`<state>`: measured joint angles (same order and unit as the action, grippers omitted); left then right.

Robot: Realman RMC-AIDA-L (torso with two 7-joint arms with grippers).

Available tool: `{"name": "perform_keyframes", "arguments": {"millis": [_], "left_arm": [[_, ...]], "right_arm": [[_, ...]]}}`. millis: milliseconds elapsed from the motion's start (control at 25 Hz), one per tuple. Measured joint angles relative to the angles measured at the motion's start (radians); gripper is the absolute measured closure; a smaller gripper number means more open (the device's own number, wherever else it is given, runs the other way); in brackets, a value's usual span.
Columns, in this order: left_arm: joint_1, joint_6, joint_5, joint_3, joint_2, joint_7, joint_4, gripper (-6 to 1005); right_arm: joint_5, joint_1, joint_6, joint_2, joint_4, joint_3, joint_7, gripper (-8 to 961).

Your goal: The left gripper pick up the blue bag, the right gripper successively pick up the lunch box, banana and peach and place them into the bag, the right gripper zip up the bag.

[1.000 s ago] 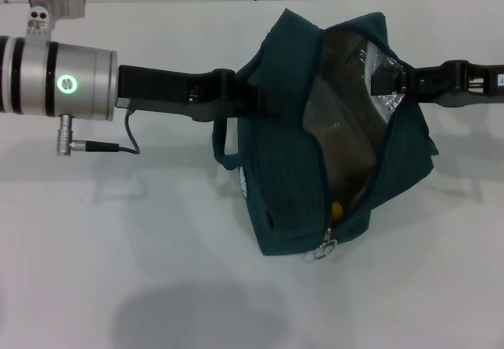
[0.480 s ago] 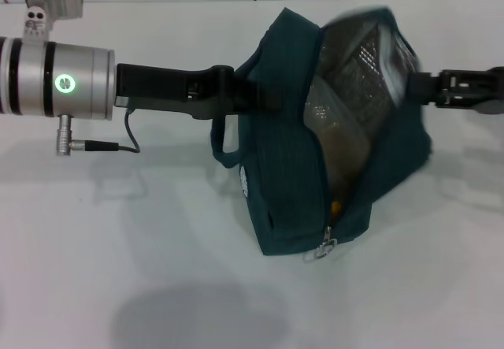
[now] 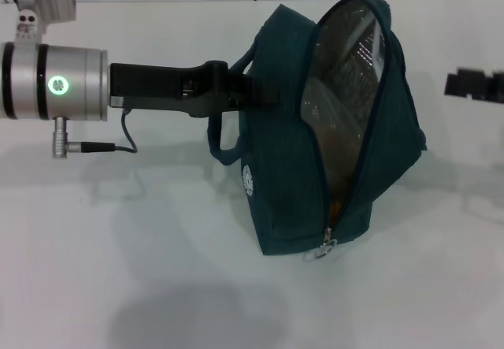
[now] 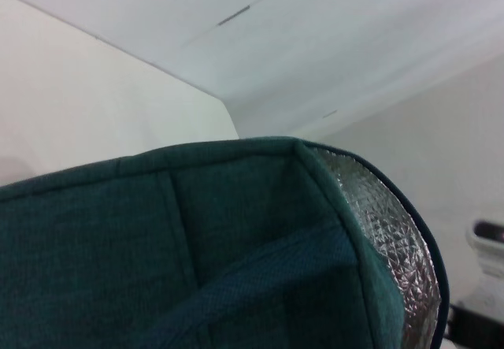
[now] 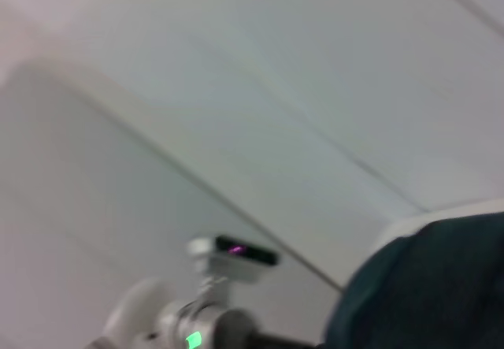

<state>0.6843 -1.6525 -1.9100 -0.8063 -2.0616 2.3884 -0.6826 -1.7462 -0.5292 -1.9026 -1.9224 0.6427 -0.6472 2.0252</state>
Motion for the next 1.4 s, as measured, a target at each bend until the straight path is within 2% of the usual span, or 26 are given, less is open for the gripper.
{"name": "perform_keyframes", "arguments": {"millis": [160, 360, 440, 720, 880, 960, 1120, 1400], "left_arm": [[-0.012, 0.001, 0.023, 0.001, 0.000, -0.001, 0.003, 954], [-0.015, 0.006, 0.044, 0.003, 0.001, -0.015, 0.051, 954], [-0.016, 0.008, 0.047, 0.005, 0.002, -0.020, 0.063, 954], [-0.032, 0.010, 0.092, 0.013, -0.001, -0.020, 0.079, 954], [-0.041, 0.012, 0.124, 0.014, -0.002, -0.020, 0.092, 954], [-0.043, 0.015, 0.131, 0.014, -0.002, -0.021, 0.095, 954], [-0.046, 0.023, 0.132, 0.015, -0.003, -0.022, 0.105, 954], [-0.058, 0.027, 0.134, 0.015, -0.012, -0.032, 0.107, 954]], "right_arm": [[0.001, 0.052, -0.061, -0.028, 0.003, 0.007, -0.187, 288], [-0.010, 0.143, -0.111, -0.072, 0.001, -0.001, -0.536, 283], [-0.014, 0.171, -0.111, -0.080, -0.014, -0.015, -0.653, 281], [-0.030, 0.201, -0.083, -0.085, -0.158, -0.052, -0.926, 274], [-0.057, 0.201, -0.023, -0.086, -0.242, -0.054, -1.019, 195], [-0.065, 0.183, 0.064, -0.088, -0.336, -0.062, -1.101, 156], [-0.066, 0.155, 0.139, -0.091, -0.397, -0.115, -1.160, 77], [-0.066, 0.107, 0.201, -0.098, -0.445, -0.155, -1.182, 78]]}}
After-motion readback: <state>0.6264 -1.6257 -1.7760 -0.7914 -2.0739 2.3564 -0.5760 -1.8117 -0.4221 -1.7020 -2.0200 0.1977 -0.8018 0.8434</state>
